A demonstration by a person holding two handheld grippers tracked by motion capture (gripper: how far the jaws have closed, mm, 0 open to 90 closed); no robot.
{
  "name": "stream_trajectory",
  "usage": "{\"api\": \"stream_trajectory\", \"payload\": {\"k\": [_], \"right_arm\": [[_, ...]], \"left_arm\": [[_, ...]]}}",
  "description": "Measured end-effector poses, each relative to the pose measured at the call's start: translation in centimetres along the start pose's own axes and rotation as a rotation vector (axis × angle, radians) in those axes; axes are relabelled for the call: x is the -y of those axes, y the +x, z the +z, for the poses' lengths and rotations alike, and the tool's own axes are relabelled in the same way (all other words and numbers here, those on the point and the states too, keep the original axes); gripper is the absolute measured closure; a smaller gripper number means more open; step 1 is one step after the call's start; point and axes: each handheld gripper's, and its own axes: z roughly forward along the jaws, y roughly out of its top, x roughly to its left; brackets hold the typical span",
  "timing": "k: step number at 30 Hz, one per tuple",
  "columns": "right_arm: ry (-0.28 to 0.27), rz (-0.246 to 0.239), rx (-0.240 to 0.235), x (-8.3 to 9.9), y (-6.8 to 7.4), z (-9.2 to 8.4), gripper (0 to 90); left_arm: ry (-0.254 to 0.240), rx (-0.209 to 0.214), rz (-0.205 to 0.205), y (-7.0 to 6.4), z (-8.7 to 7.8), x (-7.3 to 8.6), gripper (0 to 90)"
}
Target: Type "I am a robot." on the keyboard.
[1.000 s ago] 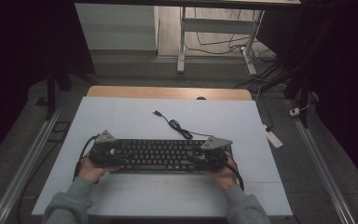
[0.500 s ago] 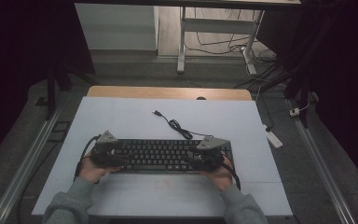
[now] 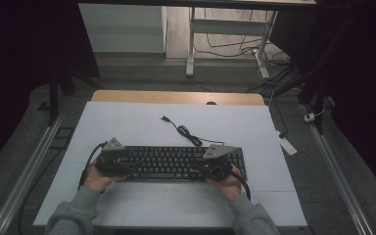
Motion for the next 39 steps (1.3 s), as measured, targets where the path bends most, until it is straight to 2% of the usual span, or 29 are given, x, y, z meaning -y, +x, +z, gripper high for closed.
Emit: {"api": "stream_trajectory", "payload": {"k": [2, 16, 23, 39], "right_arm": [[-0.006, -0.008, -0.007, -0.2, 0.3, 0.2, 89.3], [0.021, -0.021, -0.031, -1.5, 1.7, 2.9, 89.3], [0.045, -0.011, -0.039, -1.8, 2.0, 4.2, 89.2], [0.080, -0.038, -0.049, -2.8, 2.9, 7.0, 89.1]], "left_arm": [[0.001, -0.001, 0.002, 0.0, 0.1, 0.0, 27.0], [0.018, -0.005, 0.011, -0.1, 0.3, 0.0, 26.8], [0.027, -0.007, 0.016, -0.2, 0.4, 0.0, 26.7], [0.030, -0.009, 0.017, -0.2, 0.5, 0.1, 26.6]]}}
